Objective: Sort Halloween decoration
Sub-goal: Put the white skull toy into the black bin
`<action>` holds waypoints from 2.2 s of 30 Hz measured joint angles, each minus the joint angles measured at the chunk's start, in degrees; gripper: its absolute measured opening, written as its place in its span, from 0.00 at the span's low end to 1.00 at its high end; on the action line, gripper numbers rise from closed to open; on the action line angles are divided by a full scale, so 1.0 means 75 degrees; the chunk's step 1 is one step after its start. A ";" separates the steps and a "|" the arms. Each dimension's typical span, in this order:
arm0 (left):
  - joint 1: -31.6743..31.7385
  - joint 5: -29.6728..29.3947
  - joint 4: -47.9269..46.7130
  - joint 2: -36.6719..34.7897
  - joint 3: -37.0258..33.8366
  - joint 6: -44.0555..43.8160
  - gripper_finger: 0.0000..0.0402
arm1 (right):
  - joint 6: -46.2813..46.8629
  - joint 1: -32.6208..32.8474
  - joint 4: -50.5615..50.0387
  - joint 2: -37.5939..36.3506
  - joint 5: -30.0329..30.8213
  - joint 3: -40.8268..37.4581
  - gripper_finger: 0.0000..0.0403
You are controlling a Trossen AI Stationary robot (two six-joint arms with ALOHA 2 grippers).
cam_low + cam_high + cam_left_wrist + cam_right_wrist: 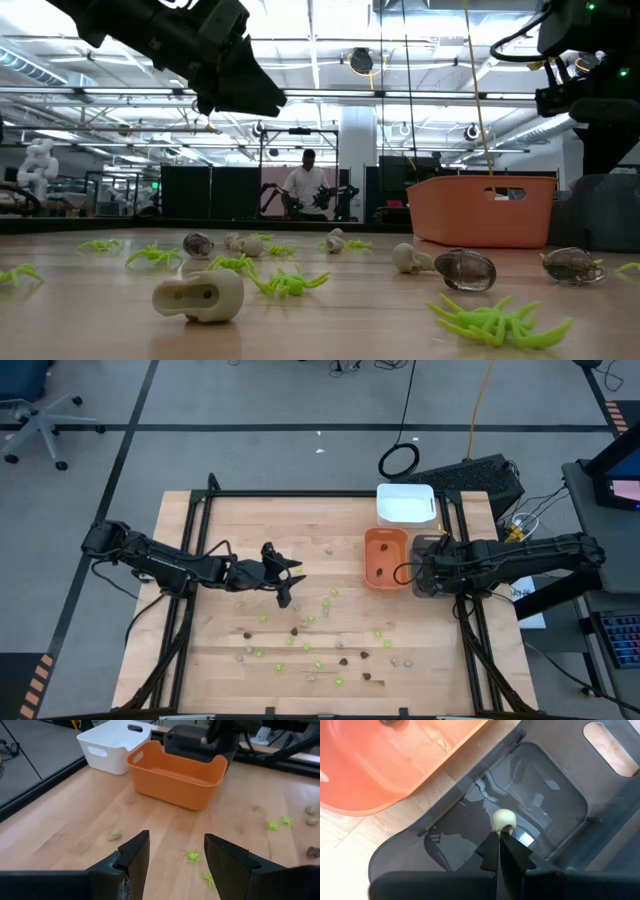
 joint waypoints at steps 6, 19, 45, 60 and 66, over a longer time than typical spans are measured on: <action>-0.0036 -0.0003 0.0050 0.0000 0.0000 0.0008 0.48 | 0.0187 -0.0003 -0.0067 0.0190 0.0163 0.0000 0.00; -0.0039 0.0026 -0.0099 0.0416 -0.0033 0.0359 0.48 | 0.0354 -0.0293 -0.0122 0.0726 0.0416 0.0000 0.06; -0.0393 -0.0033 -0.0907 0.0679 -0.0035 -0.0458 0.48 | -0.4378 0.1645 0.6981 0.1030 0.1425 0.0510 0.15; 0.2122 0.2026 -0.0170 0.1642 0.0724 0.2494 0.48 | -0.4849 0.1878 0.8333 0.3633 0.2258 0.0449 0.15; 0.3179 0.2167 -0.1743 0.2514 0.2260 0.3068 0.48 | -0.5204 0.2262 0.8337 0.3035 0.2255 0.0449 0.15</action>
